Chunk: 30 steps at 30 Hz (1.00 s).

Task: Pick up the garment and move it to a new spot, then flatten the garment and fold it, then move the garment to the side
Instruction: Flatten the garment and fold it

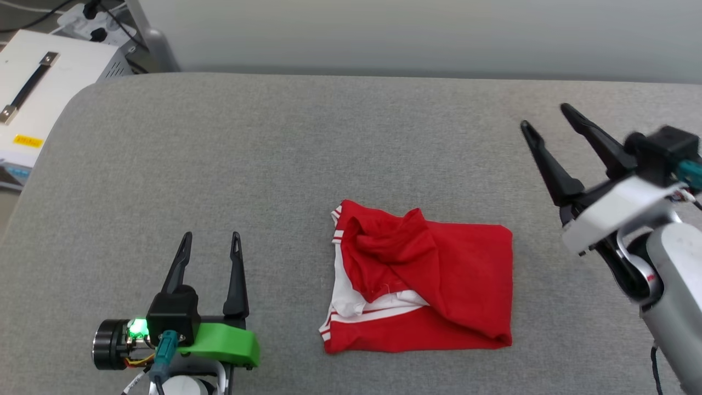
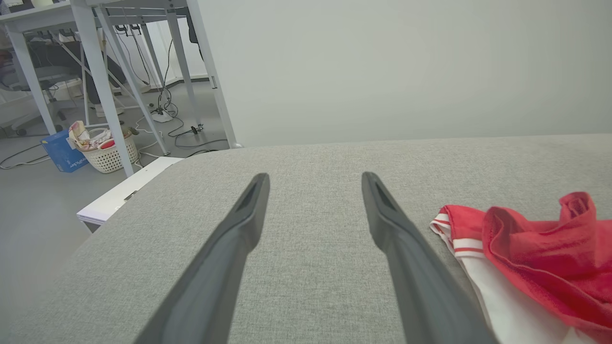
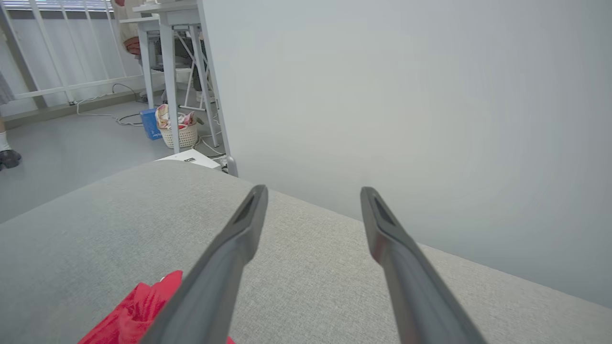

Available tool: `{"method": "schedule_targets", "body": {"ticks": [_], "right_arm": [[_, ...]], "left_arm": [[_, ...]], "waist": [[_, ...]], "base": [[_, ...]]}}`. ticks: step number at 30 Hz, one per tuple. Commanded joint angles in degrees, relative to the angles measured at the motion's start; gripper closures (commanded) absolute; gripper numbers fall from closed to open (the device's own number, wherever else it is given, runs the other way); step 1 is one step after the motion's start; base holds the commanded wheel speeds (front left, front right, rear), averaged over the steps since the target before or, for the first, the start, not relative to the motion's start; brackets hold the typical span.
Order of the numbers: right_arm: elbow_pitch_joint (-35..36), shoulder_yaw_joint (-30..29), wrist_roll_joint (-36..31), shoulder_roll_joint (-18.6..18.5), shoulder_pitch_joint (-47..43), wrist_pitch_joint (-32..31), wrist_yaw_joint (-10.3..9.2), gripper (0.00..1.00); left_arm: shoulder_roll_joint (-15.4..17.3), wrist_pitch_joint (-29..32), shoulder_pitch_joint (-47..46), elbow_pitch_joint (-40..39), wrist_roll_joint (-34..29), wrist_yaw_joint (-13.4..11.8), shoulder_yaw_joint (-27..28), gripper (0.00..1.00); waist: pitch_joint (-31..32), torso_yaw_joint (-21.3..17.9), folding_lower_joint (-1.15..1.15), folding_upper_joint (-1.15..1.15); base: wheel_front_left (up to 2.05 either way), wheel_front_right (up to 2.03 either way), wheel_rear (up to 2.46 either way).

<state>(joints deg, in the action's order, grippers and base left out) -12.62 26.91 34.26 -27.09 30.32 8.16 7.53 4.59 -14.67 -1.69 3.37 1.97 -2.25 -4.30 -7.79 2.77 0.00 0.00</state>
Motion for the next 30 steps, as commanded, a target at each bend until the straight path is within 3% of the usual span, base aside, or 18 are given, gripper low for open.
{"method": "schedule_targets", "body": {"ticks": [1,9,13,20,30], "right_arm": [[0.15,-1.99,-1.58,1.10,-2.25,1.60,-0.04,0.00],[4.90,-17.34,-12.04,7.81,-15.23,6.38,-0.04,0.00],[8.14,-22.30,-15.56,12.03,-21.34,6.76,-0.04,0.00],[13.23,-25.96,-19.27,17.78,-29.54,6.82,-0.04,0.00],[13.30,-26.02,-21.24,19.78,-35.44,6.83,-0.04,0.00]], "left_arm": [[0.44,-0.33,0.90,-0.24,-0.30,0.14,0.26,0.00],[0.31,-0.33,2.10,-1.60,-0.27,0.28,0.17,0.00],[0.38,-0.33,2.83,-1.95,-0.34,0.35,0.14,0.00],[0.70,-0.33,4.46,-2.19,-0.23,0.72,0.15,0.00],[0.72,-0.33,5.38,-1.91,-0.25,0.88,-0.14,0.00]], "waist": [[1.34,-1.33,0.00,0.00],[2.87,-2.33,0.00,0.00],[3.39,-2.57,0.00,0.00],[3.97,-2.45,0.00,0.00],[4.13,-2.03,0.00,0.00]], "base": [[0.00,0.00,0.00],[0.00,0.00,0.00],[0.00,0.00,0.00],[0.00,0.00,0.00],[0.00,0.00,0.00]]}}
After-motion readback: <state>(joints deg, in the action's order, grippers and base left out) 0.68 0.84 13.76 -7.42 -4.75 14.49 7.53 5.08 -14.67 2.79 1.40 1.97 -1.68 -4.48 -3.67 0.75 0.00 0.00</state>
